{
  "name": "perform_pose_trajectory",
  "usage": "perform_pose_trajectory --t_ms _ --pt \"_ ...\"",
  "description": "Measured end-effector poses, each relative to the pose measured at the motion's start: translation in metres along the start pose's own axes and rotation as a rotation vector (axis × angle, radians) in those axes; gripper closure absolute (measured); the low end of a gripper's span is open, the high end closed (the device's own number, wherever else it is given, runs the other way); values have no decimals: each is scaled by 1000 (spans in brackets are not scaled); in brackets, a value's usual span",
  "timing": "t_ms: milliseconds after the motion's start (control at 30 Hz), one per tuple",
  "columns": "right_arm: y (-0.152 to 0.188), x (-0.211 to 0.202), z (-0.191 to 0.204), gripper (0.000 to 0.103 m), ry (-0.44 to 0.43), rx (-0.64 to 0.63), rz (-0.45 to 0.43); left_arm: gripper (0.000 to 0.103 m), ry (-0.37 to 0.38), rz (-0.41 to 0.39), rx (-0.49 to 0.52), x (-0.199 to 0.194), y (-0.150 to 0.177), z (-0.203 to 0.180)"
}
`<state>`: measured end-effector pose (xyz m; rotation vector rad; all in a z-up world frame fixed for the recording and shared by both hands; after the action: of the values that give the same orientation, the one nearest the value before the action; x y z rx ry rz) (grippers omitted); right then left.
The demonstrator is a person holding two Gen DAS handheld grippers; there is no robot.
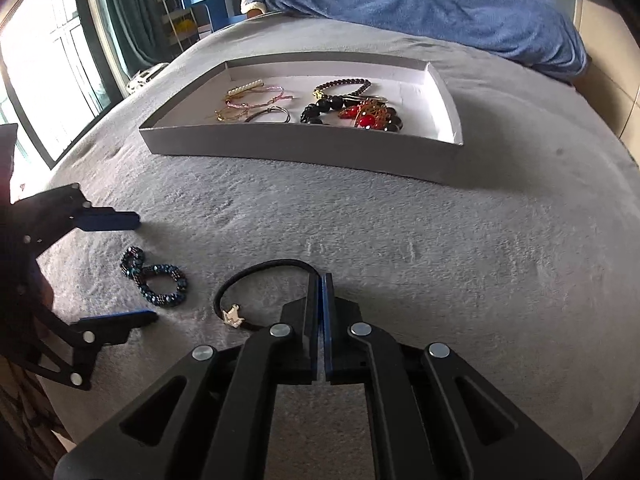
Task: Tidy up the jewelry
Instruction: 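Grasp the black hair tie with the right tool while the left tool grasps the blue beaded bracelet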
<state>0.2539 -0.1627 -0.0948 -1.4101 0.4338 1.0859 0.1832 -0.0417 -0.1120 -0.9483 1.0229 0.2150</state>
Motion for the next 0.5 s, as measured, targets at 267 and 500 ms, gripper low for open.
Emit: perform_pose_trajectory --t_ms 267,500 --pt "-3 -3 4 96 -38 17 -14 80 39 -24 -1 0 -5 -6" --pt "-2 2 11 94 -28 -19 -6 89 40 -73 -52 -14 -9 5"
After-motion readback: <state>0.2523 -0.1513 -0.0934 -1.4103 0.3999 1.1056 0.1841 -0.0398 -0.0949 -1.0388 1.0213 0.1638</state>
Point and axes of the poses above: each gripper's, at about its wrist camera, not at the fingertips, and x roughly the way its jaws point, z to its left, y to its underside, the point moved 9 cm from there along x, roughly the way its jaws point, and after that the axes turned 9 degrees about x, right-handed, at the moved point
